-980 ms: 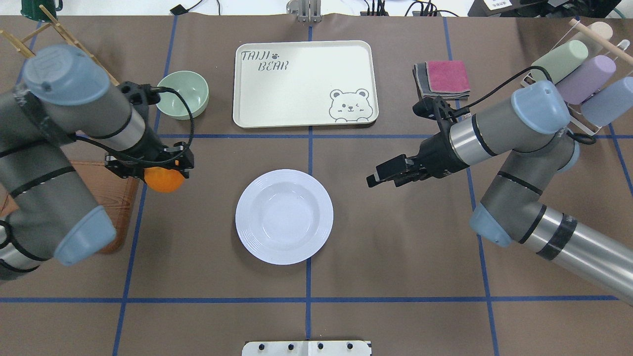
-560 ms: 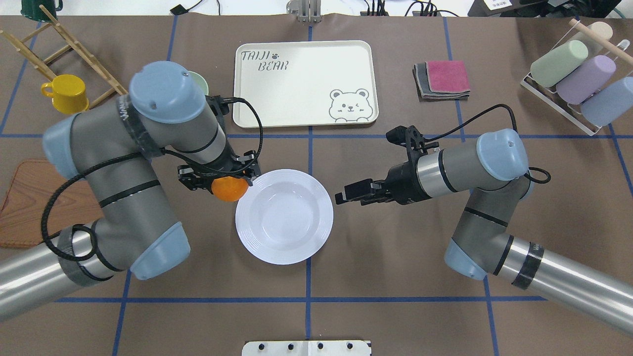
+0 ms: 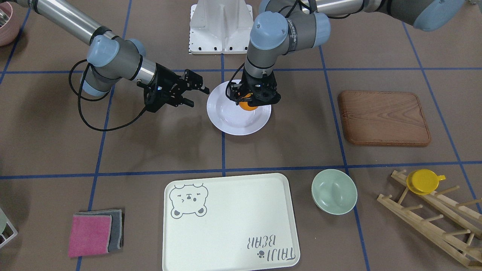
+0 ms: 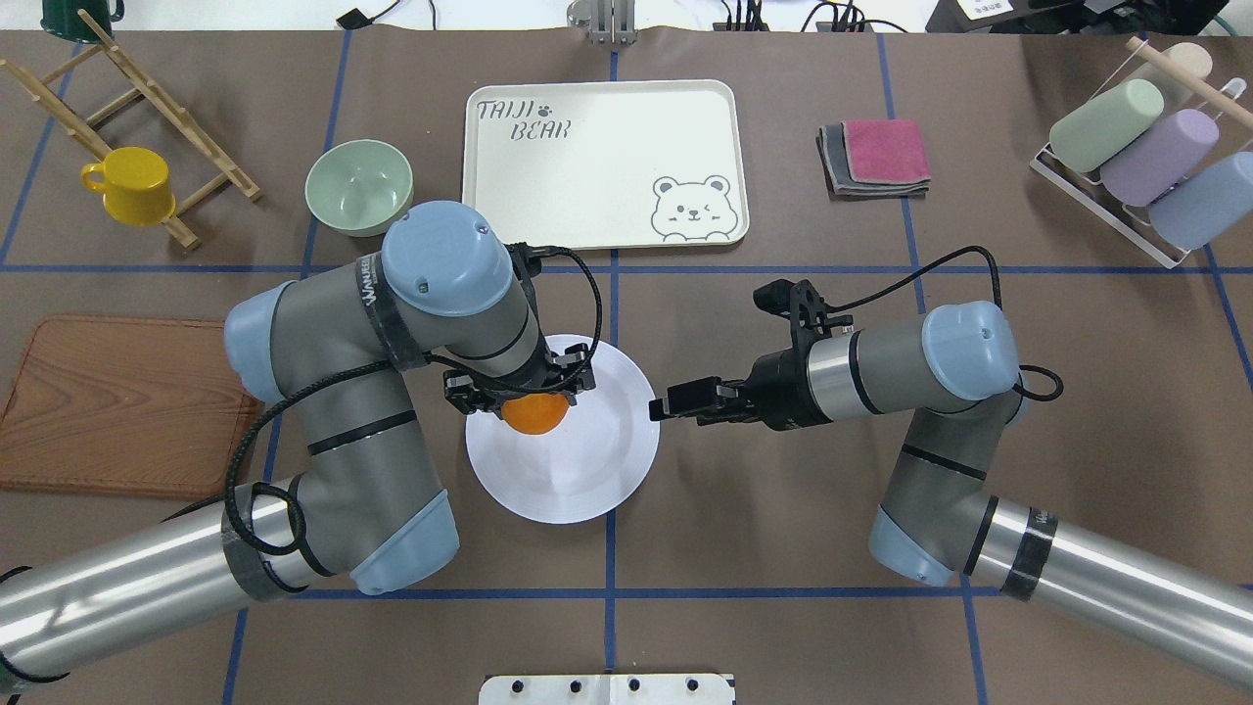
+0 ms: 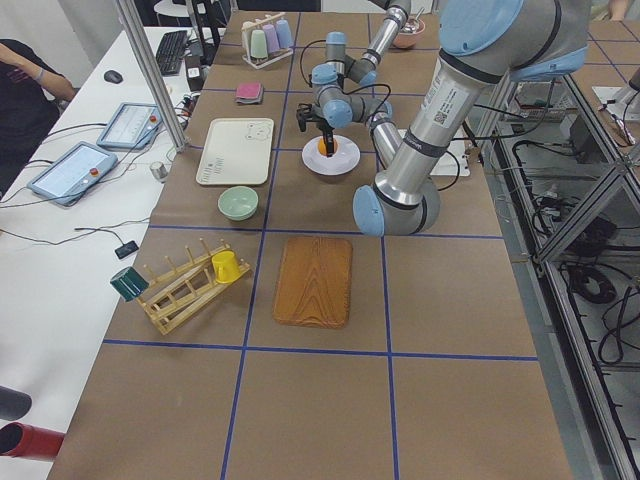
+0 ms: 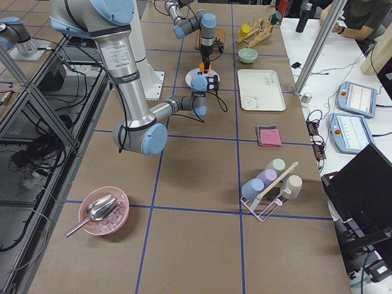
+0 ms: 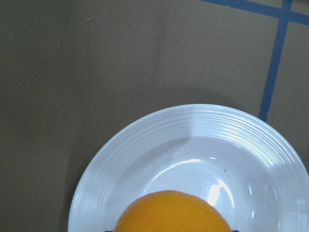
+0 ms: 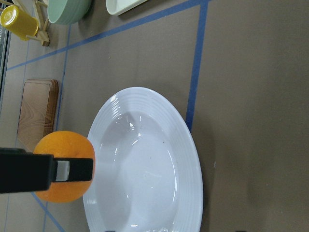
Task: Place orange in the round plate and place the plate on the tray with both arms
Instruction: 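Carry the orange onto the plate with the left gripper while the right grasps the rim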
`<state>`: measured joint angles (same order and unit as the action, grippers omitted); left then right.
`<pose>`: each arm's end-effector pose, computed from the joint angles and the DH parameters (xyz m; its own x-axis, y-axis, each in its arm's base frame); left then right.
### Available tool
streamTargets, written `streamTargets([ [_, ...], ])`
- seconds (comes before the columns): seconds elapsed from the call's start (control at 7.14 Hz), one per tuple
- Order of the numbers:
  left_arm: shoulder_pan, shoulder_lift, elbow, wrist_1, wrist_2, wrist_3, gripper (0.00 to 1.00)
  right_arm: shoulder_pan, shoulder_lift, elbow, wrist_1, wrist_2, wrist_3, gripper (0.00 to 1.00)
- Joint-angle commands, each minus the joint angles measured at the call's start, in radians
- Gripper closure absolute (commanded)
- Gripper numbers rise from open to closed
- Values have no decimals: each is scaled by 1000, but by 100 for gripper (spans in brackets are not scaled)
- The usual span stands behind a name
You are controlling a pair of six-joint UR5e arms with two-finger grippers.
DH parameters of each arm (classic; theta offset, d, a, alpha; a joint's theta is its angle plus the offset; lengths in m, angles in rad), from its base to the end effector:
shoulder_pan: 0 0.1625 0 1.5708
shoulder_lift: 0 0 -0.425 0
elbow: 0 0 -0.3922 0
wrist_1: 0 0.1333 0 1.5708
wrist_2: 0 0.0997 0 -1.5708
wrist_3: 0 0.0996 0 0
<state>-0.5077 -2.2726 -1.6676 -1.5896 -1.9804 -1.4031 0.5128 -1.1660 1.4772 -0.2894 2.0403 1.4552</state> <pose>0.5512 -0.4138 0.1959 0.6215 -0.1706 -0.7646 0.0896 0.9851 -0.1469 -0.5034 -0.3847 0.3314 -0.0139 -0.1259 0.9920 -0.0453 0.9911 0.1251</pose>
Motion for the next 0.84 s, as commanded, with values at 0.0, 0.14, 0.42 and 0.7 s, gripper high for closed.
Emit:
streamTargets([
  [0.0, 8, -22, 25, -13, 5, 4, 2, -29, 9, -31, 45, -66, 17, 13],
  [0.14, 6, -19, 11, -18, 24, 7, 1, -39, 23, -41, 53, -81, 36, 14],
  [0.42, -2, -13, -7, -15, 25, 19, 1, -54, 29, -107, 125, -121, 43, 15],
  [0.7, -60, 49, -74, -3, 14, 138, 1, -59, 38, -110, 125, -124, 56, 23],
])
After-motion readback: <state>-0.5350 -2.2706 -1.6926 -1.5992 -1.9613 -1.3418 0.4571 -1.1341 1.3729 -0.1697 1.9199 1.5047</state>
